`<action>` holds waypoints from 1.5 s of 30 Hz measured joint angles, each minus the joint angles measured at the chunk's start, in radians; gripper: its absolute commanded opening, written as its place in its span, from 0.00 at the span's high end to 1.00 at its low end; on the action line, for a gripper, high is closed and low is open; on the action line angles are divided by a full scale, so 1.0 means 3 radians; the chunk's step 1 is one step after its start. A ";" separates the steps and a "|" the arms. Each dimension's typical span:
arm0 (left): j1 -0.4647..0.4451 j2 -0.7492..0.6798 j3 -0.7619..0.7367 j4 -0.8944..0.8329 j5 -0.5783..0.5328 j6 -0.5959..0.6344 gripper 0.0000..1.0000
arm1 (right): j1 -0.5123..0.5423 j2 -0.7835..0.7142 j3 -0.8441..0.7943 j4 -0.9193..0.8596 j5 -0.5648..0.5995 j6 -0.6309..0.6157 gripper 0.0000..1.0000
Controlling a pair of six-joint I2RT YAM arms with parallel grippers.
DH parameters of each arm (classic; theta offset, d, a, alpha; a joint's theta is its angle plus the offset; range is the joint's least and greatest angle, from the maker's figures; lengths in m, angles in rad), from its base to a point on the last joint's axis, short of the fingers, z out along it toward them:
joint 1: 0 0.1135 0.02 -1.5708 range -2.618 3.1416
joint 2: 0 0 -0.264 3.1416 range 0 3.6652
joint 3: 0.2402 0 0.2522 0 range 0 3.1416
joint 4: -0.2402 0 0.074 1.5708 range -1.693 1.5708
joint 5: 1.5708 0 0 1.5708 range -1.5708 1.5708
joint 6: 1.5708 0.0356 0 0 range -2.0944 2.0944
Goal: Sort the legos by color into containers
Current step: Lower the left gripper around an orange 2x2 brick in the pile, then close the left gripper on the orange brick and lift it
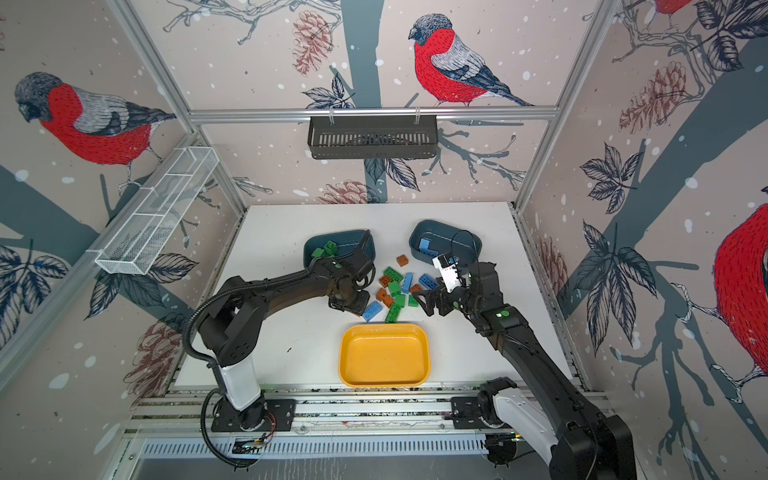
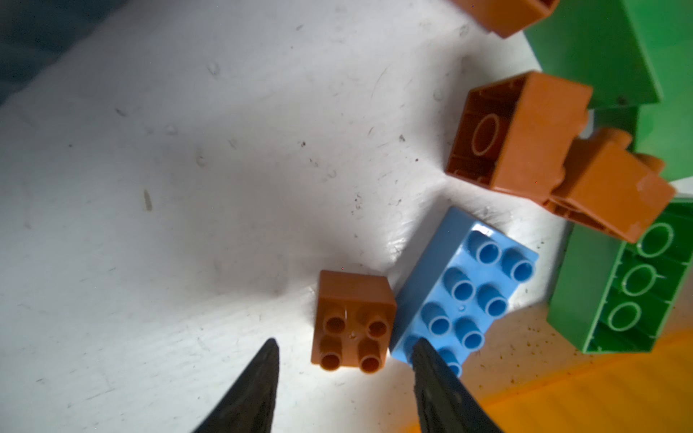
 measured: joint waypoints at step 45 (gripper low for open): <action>-0.0020 0.0315 0.0816 -0.0542 -0.0014 0.0408 0.47 | 0.0317 0.0441 -0.0067 0.0224 0.0018 -0.0023 0.00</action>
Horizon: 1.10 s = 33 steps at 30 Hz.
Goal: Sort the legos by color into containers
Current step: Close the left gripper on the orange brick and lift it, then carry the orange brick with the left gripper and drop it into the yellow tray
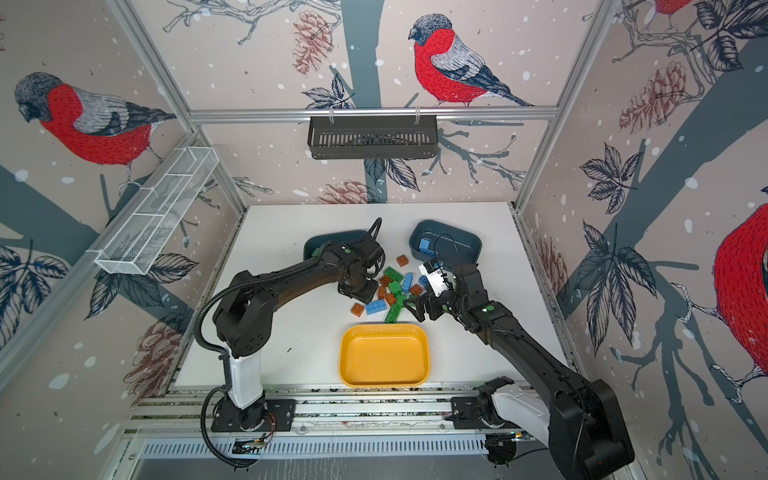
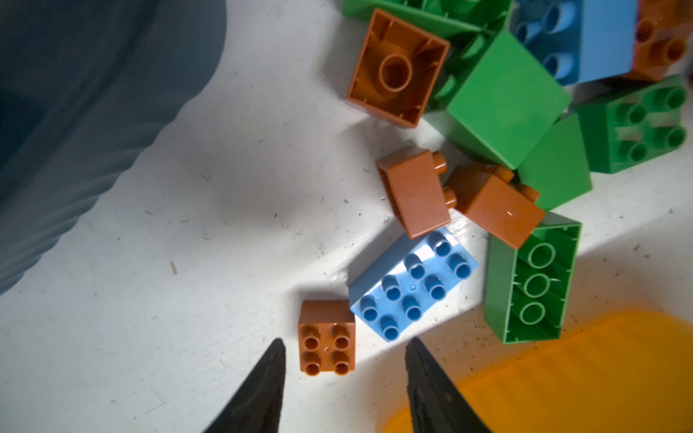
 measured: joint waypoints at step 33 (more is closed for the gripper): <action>0.0070 0.0104 -0.0441 0.0290 0.0051 -0.0004 0.71 | 0.0112 0.0041 0.0084 0.0038 0.0083 -0.0004 0.00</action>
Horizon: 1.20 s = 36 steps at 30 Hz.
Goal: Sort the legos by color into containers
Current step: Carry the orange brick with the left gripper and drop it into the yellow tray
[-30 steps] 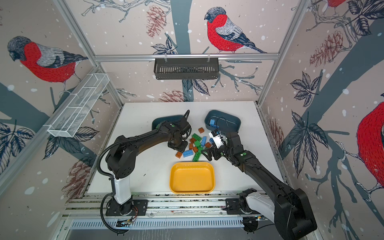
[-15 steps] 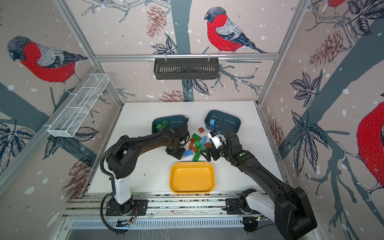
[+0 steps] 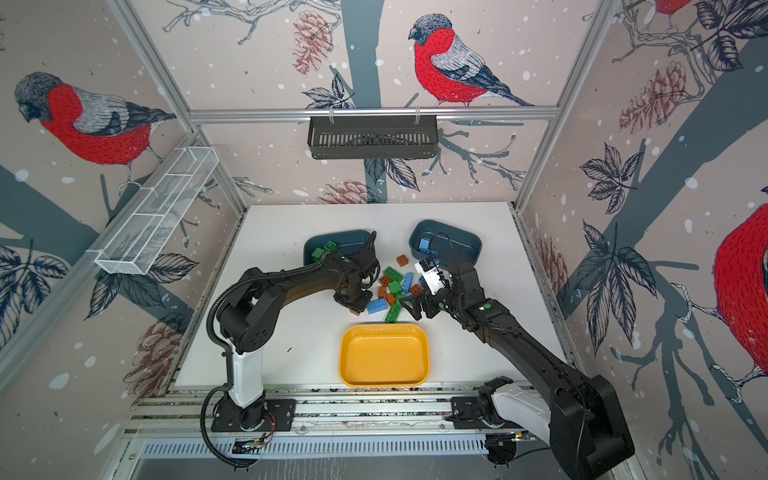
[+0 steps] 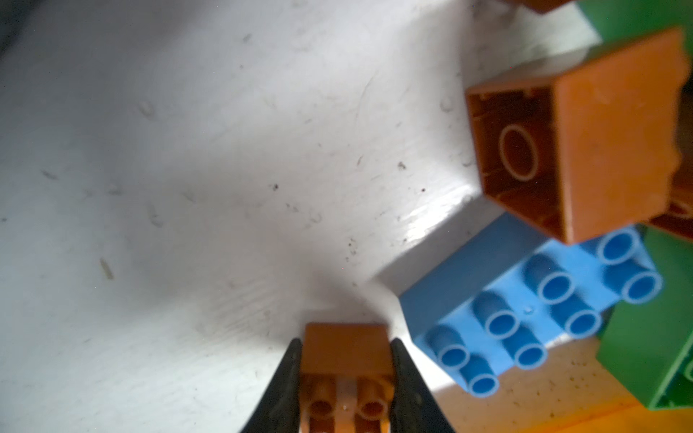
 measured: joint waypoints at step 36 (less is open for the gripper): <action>-0.0434 -0.0949 -0.0607 -0.0600 0.0926 -0.0303 0.50 | -0.0006 0.0165 0.0125 -0.0111 0.0013 -0.0173 0.01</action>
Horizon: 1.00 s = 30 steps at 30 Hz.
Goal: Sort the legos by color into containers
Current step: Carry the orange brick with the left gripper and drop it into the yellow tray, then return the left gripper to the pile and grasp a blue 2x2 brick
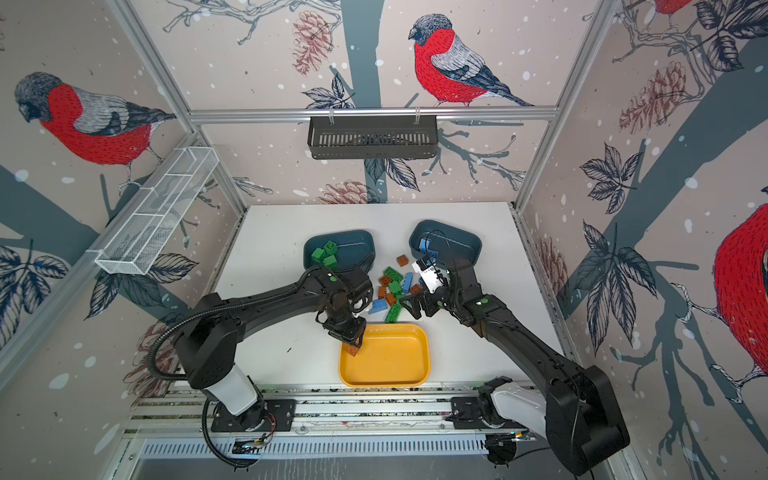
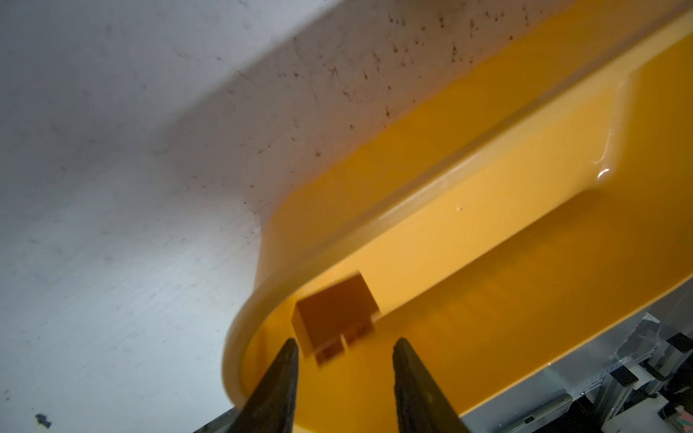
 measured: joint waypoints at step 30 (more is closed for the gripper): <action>0.0089 0.1021 0.1100 0.0557 -0.0618 0.0811 0.33 | -0.0238 -0.0332 -0.0048 -0.0186 0.0084 -0.0064 0.01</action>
